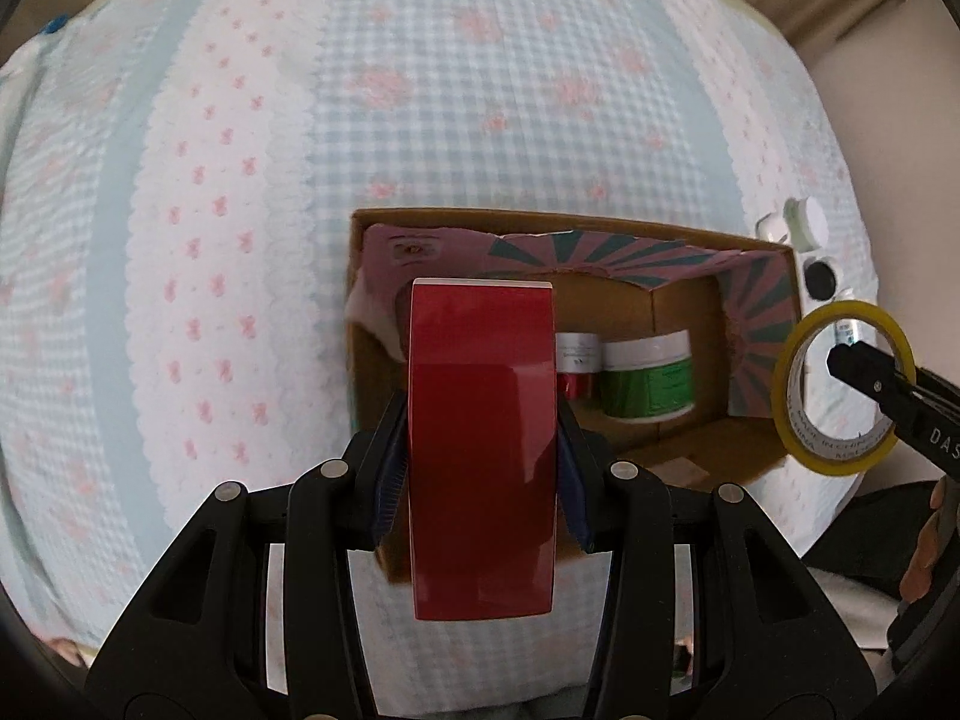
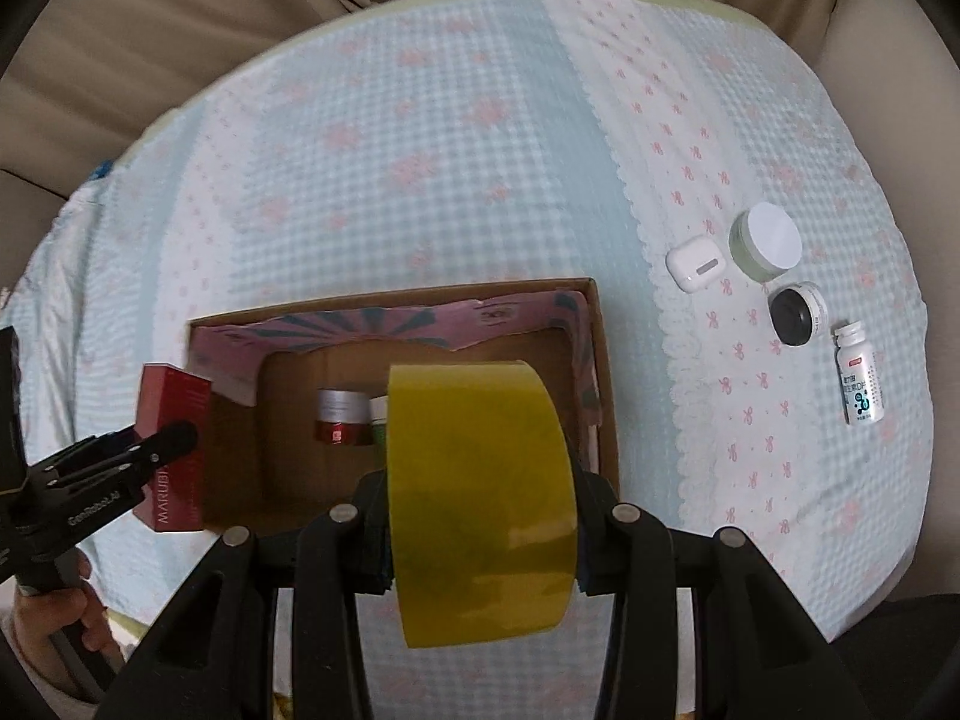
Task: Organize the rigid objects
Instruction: 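Carry both items into the box and open both tools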
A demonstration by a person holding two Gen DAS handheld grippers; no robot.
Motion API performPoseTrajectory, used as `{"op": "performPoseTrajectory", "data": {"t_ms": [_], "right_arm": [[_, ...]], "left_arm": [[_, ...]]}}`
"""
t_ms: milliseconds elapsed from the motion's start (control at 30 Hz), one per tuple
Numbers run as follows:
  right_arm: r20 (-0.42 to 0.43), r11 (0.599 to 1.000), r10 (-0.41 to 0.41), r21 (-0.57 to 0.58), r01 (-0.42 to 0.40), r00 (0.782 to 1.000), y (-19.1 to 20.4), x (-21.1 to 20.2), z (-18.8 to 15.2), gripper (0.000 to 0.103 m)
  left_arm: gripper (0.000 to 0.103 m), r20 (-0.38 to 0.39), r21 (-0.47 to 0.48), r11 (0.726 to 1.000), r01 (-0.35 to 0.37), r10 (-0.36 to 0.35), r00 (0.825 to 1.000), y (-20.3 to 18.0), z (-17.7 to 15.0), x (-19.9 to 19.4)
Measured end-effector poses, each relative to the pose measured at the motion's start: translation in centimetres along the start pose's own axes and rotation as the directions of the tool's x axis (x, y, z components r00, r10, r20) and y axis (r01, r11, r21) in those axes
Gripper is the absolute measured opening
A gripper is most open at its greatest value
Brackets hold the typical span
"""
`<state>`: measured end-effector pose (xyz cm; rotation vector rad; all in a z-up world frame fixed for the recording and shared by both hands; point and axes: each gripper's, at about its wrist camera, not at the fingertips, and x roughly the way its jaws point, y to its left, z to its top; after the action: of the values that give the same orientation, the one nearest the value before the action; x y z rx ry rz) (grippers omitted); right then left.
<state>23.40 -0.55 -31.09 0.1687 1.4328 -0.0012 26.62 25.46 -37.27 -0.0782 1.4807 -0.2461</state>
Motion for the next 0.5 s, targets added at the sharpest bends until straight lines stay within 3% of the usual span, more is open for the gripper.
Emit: {"op": "performPoseTrajectory", "data": {"t_ms": [300,500], "right_arm": [[-0.057,0.998,-0.068,-0.01,0.067,0.996,-1.3,6.0,1.1,0.039],[-0.072,0.997,-0.081,-0.019,0.08,0.994,-1.0,7.8,1.6,0.039]], "left_arm": [[0.04,-0.081,0.018,1.0,-0.017,0.018,0.997,-1.5,1.0,5.6],[0.04,-0.078,0.048,0.998,-0.039,0.043,0.996,-2.0,1.7,6.5]]}}
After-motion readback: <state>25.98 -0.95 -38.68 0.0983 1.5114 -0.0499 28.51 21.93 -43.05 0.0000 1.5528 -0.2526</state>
